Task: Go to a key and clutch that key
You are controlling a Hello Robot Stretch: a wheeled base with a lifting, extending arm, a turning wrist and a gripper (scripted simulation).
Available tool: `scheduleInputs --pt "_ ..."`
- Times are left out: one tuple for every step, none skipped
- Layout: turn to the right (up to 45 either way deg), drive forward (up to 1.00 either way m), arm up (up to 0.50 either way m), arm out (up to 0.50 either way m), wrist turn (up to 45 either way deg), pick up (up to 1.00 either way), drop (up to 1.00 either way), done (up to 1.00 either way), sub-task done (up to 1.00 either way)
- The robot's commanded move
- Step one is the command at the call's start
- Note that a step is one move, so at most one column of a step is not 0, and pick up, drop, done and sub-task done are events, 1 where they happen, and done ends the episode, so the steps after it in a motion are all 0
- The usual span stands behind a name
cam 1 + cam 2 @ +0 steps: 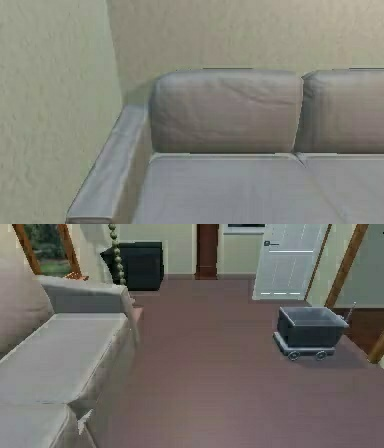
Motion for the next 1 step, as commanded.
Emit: scheduleInputs --pt "-45.0 0.00 0.00 0.00 0.0 0.00 0.00 0.00 0.00"
